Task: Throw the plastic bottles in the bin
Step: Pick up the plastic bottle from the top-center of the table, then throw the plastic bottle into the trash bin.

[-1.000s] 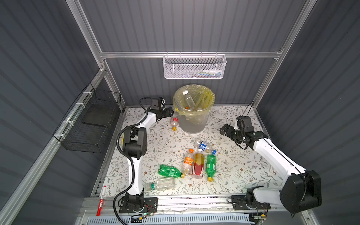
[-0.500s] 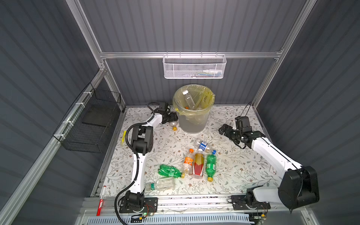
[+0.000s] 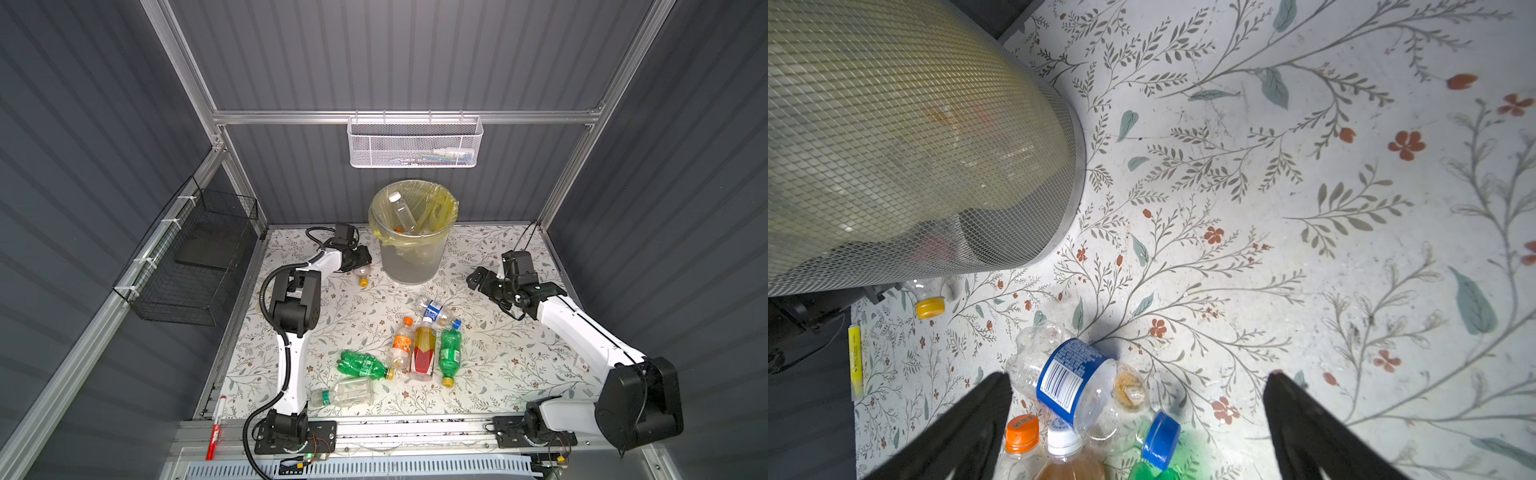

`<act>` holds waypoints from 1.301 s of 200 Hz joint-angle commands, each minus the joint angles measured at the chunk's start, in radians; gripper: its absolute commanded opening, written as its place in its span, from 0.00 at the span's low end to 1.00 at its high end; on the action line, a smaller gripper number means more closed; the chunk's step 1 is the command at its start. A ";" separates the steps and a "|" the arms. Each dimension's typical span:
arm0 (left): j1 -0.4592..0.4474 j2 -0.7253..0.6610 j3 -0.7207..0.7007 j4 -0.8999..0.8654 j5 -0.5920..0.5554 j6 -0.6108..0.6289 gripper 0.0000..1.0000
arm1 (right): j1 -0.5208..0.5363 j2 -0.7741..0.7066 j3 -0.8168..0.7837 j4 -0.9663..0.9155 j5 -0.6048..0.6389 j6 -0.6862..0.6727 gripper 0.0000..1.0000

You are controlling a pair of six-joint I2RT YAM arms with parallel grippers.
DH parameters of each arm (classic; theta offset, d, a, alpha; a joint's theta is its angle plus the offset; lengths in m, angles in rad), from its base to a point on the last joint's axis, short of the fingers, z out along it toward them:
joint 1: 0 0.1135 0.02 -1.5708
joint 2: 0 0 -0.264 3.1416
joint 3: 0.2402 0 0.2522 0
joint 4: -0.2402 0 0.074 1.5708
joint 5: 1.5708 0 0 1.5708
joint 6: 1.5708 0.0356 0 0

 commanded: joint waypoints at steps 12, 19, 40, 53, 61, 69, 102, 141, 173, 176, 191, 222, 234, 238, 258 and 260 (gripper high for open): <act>-0.002 -0.224 -0.164 0.124 -0.008 -0.003 0.60 | -0.003 -0.029 -0.011 -0.016 0.015 -0.007 0.97; -0.002 -0.270 -0.198 0.143 -0.009 0.005 0.59 | -0.003 -0.031 -0.009 -0.021 0.017 -0.011 0.97; -0.002 -0.405 -0.302 0.190 -0.009 0.017 0.57 | -0.004 -0.036 -0.001 -0.031 0.020 -0.023 0.97; -0.002 -0.492 -0.353 0.226 -0.006 0.019 0.57 | -0.004 -0.042 0.002 -0.031 0.020 -0.025 0.97; -0.002 -0.550 -0.382 0.253 -0.009 0.020 0.57 | -0.004 -0.044 0.004 -0.031 0.023 -0.028 0.97; -0.002 -0.608 -0.404 0.273 -0.017 0.022 0.57 | -0.004 -0.047 0.006 -0.030 0.024 -0.031 0.97; -0.003 -0.863 -0.478 0.400 -0.015 0.064 0.57 | -0.004 -0.066 0.014 -0.071 0.033 -0.047 0.96; -0.003 -1.063 -0.477 0.635 0.057 0.132 0.58 | -0.004 -0.098 0.001 -0.065 0.048 -0.048 0.96; -0.010 -0.972 -0.318 0.802 0.163 0.069 0.58 | -0.004 -0.122 -0.022 -0.042 0.050 -0.031 0.96; -0.013 -0.947 -0.288 0.808 0.168 0.058 0.58 | -0.004 -0.122 -0.023 -0.043 0.050 -0.030 0.96; -0.058 -0.793 -0.102 0.765 0.212 0.029 0.59 | -0.004 -0.122 -0.024 -0.021 0.044 -0.023 0.96; -0.180 -0.381 0.415 0.312 0.183 0.073 0.75 | -0.003 -0.119 -0.014 -0.006 0.027 -0.014 0.96; -0.191 -0.265 0.584 0.150 0.127 0.066 0.88 | -0.003 -0.125 -0.009 -0.015 0.021 -0.015 0.96; -0.191 -0.243 0.617 0.121 0.124 0.064 0.90 | -0.001 -0.131 -0.008 -0.020 0.023 -0.016 0.96; -0.192 -0.280 0.561 0.155 0.063 0.062 1.00 | -0.001 -0.164 -0.013 -0.044 0.040 -0.033 0.97; -0.192 -0.289 0.550 0.161 0.058 0.065 1.00 | -0.001 -0.166 -0.015 -0.057 0.043 -0.035 0.97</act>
